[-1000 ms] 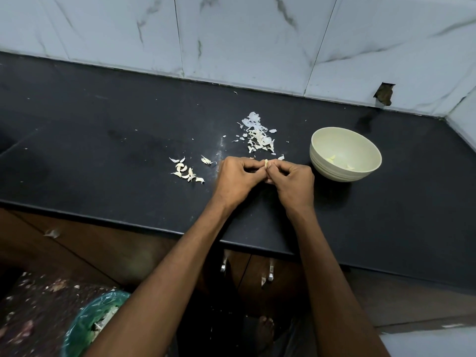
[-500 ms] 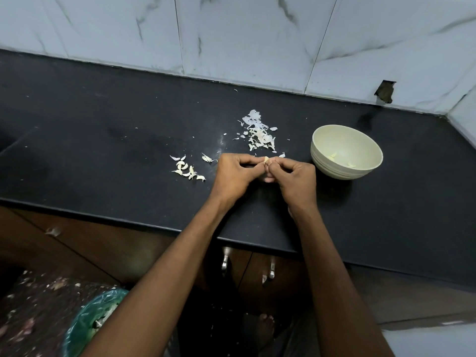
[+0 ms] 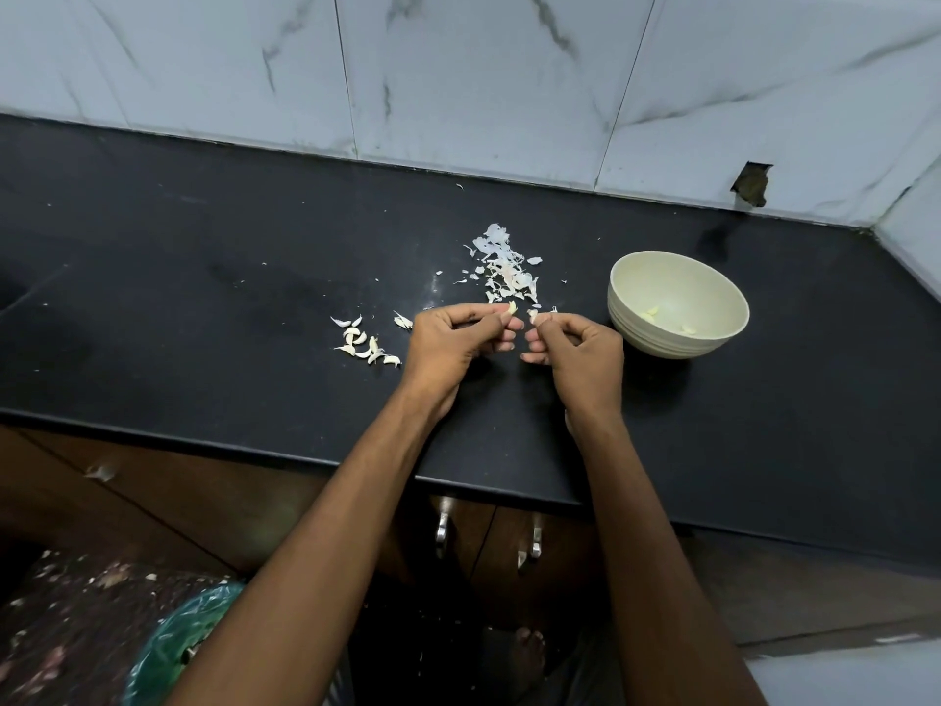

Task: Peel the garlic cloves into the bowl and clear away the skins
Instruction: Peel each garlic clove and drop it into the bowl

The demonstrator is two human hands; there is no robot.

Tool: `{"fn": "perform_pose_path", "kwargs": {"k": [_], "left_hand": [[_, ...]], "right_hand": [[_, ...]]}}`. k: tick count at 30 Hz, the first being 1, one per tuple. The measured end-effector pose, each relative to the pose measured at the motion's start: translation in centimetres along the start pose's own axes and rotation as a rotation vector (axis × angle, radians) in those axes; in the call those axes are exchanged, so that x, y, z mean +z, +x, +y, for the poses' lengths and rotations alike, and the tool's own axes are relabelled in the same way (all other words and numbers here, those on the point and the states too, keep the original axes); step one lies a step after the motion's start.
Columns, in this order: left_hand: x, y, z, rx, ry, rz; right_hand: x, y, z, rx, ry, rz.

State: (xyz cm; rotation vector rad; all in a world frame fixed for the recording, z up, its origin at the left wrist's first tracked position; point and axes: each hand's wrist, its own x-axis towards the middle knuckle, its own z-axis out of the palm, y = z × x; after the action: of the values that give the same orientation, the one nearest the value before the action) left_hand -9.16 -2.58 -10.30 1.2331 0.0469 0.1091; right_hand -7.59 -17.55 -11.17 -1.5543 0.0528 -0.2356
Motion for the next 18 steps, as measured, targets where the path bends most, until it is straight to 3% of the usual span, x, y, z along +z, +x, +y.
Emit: {"fn": "perform_pose_path", "kwargs": {"k": [7,18], "left_hand": [[-0.18,0.13,0.02,0.005,-0.038,-0.043],[-0.36,0.51,-0.55,0.059,0.086,-0.073]], "right_hand": [[-0.07,-0.35,-0.38,-0.018,0.056,0.035],[-0.08,-0.54,-0.58,-0.156,0.052,-0.194]]}}
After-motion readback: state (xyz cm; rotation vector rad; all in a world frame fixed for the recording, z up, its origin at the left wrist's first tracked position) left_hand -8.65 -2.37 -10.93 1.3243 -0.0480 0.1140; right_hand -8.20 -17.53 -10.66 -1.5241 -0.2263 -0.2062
